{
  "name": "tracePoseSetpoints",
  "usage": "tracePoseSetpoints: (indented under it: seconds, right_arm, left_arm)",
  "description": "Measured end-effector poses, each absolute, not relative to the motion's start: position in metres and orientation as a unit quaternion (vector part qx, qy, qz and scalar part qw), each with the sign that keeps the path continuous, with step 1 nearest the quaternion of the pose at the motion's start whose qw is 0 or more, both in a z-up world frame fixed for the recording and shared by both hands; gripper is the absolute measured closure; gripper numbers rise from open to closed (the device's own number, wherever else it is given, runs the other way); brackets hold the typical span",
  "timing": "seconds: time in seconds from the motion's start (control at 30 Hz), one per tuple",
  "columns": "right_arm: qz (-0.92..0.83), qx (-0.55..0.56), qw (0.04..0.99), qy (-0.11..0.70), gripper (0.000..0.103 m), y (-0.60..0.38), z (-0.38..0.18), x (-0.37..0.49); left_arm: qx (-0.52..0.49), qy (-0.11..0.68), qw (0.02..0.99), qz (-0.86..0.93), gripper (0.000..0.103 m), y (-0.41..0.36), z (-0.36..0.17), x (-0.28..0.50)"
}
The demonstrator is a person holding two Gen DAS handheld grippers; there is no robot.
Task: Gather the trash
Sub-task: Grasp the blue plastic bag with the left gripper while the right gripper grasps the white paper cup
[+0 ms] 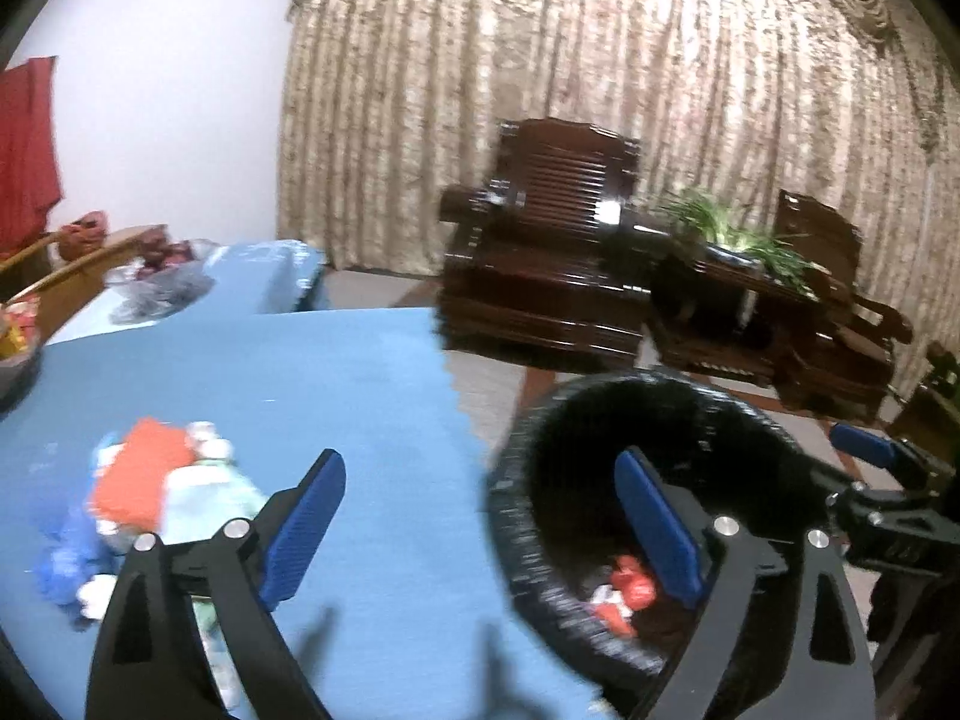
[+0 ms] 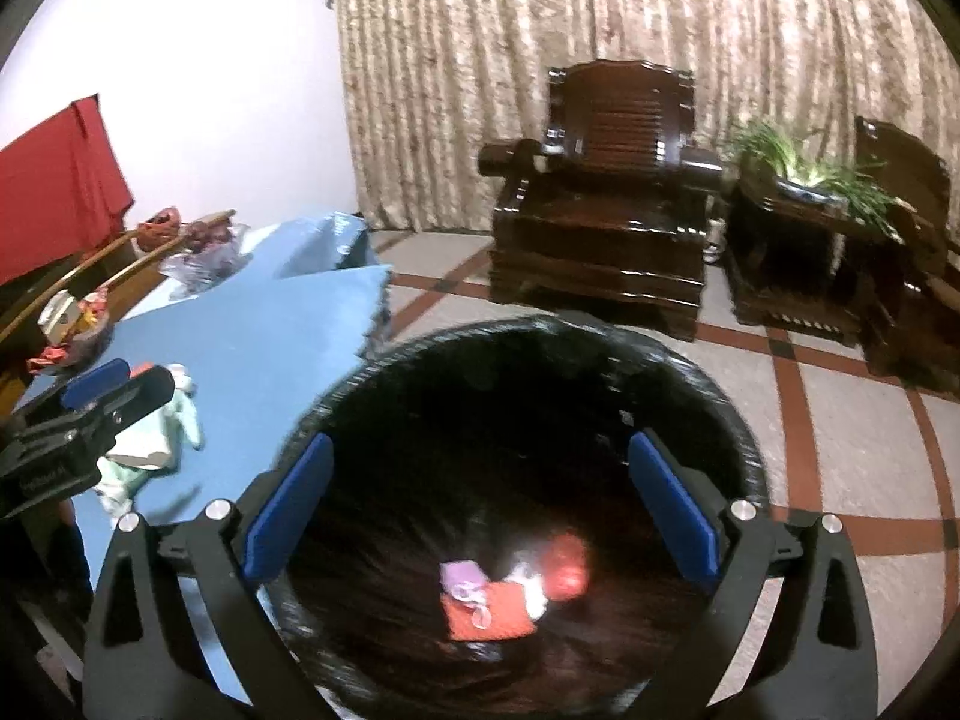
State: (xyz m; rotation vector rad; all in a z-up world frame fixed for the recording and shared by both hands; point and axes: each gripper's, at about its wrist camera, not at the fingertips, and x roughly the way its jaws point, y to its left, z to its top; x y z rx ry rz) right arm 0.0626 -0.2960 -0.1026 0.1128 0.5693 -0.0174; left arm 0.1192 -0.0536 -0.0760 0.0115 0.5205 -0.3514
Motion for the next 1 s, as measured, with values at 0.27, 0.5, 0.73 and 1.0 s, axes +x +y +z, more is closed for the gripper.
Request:
tracePoseSetpoints:
  seconds: [0.27,0.5,0.73,1.0]
  right_arm:
    - [0.061,0.044,0.958,0.277,0.007,-0.227,-0.095,0.088]
    - [0.114,0.021,0.953,0.281,0.007,-0.163,-0.096,0.111]
    - [0.146,0.005,0.945,0.294,0.007,-0.114,-0.110,0.132]
    - [0.160,-0.010,0.938,0.307,0.007,-0.081,-0.129,0.154]
  left_arm:
    - [0.014,0.248,0.965,-0.084,0.013,0.023,-0.072,0.113]
    - [0.011,0.254,0.967,-0.013,0.013,0.093,-0.084,0.109]
    - [0.005,0.278,0.960,0.031,0.018,0.148,-0.110,0.116]
    - [-0.009,0.299,0.953,0.039,0.019,0.171,-0.135,0.127]
